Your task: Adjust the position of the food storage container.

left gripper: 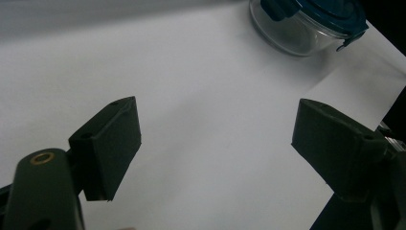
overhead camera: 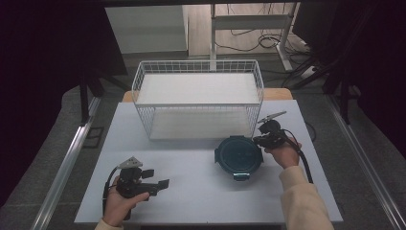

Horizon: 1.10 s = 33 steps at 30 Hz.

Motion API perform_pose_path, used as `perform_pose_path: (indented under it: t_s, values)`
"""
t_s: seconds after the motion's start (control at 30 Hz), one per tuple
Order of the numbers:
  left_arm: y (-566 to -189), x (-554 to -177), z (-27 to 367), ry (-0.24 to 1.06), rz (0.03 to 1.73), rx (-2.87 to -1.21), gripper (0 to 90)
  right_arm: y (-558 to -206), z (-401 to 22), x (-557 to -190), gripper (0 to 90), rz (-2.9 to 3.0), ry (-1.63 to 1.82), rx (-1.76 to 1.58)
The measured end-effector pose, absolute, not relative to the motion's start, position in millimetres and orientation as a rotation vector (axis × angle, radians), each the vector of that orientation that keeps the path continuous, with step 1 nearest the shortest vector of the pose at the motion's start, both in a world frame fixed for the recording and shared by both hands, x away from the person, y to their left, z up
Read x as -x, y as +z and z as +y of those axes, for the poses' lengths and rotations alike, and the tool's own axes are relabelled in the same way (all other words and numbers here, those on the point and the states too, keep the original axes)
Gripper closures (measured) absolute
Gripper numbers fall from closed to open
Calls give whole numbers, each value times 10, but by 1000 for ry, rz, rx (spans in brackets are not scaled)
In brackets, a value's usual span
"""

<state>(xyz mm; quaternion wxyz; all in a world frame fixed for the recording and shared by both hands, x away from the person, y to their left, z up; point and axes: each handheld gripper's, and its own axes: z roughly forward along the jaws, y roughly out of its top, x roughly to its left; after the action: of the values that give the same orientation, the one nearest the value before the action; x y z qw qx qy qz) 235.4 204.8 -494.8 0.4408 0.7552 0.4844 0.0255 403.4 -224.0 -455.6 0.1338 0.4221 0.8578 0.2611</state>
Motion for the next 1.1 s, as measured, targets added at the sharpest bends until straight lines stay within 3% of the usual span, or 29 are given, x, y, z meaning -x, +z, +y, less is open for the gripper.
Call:
perform_pose_path:
  t_s: [1.1]
  values:
    - [-4964, -2373, 2052, 22, 1214, -1858, 168, -4563, -2035, -3881, 897, 2520, 690, -1133]
